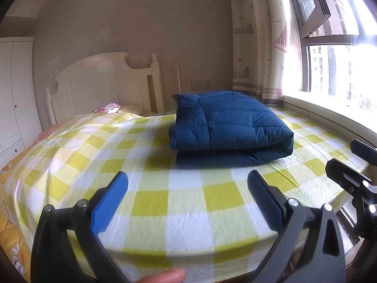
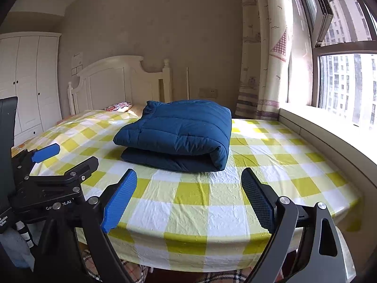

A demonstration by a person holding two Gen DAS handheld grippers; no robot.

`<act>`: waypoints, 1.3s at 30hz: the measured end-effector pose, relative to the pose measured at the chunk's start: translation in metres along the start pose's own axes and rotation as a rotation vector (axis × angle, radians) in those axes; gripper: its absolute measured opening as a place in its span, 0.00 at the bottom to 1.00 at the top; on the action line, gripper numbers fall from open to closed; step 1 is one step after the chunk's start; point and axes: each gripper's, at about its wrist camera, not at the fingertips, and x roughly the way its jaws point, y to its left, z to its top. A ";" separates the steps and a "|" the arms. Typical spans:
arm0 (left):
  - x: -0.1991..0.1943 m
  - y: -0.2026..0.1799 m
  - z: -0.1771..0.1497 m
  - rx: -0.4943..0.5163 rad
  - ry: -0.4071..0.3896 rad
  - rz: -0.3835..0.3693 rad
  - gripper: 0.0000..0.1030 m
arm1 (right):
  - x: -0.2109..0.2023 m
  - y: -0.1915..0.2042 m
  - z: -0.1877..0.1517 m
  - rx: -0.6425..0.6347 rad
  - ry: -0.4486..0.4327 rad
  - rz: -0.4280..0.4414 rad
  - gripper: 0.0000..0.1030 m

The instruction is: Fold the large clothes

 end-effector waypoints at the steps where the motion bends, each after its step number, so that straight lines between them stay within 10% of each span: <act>1: 0.000 0.000 -0.001 0.000 0.000 -0.001 0.98 | 0.000 0.000 0.000 0.000 0.001 0.001 0.84; 39: -0.003 0.001 -0.006 -0.014 0.008 -0.002 0.98 | -0.002 0.001 -0.002 0.001 -0.007 0.001 0.84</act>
